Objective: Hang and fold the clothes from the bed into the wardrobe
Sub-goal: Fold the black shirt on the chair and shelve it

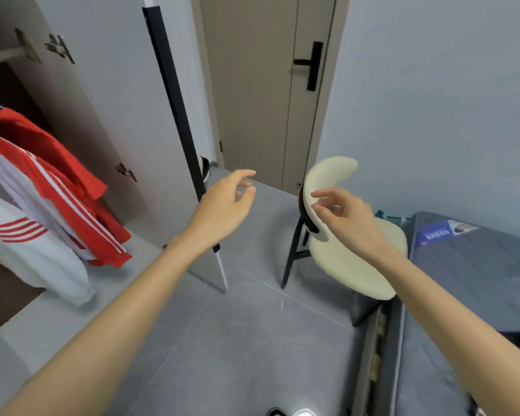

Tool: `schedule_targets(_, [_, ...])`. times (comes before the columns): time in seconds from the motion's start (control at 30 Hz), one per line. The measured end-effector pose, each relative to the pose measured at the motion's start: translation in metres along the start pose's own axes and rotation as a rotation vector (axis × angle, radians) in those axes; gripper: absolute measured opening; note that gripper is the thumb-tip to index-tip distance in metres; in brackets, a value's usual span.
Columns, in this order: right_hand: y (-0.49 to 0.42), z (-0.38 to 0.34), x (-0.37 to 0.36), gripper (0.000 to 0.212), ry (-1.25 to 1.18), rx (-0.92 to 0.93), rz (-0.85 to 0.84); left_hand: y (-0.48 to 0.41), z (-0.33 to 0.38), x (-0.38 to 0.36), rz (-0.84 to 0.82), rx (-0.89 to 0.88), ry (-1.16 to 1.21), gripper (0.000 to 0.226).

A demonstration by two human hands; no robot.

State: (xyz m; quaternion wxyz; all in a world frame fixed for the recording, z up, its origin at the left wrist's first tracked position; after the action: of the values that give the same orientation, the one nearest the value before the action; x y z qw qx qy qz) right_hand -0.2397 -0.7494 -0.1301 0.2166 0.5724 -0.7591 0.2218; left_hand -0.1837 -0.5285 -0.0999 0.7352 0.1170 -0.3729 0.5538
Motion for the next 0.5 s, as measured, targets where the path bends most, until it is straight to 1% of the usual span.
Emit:
schedule_targets(0.33, [0.153, 0.104, 0.041, 0.017, -0.015, -0.375, 0.285, 0.043, 0.046, -0.114, -0.403, -0.215, 0.052, 0.037])
schedule_targets(0.5, [0.227, 0.164, 0.064, 0.019, -0.059, -0.568, 0.456, 0.063, 0.082, -0.195, -0.624, -0.305, 0.063, 0.037])
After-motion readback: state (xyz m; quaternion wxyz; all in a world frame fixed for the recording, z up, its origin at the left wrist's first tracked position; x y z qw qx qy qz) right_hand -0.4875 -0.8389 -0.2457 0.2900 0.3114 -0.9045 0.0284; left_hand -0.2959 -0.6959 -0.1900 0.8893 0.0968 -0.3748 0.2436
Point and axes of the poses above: each hand's wrist, its own y-axis away from the middle knuckle, its own x-axis out of the back of the hand, z = x × y, the point moved 2 cm from there along -y, towards the middle knuckle, and after that the axes turned 5 degrees about -x, right-handed, at the moved point
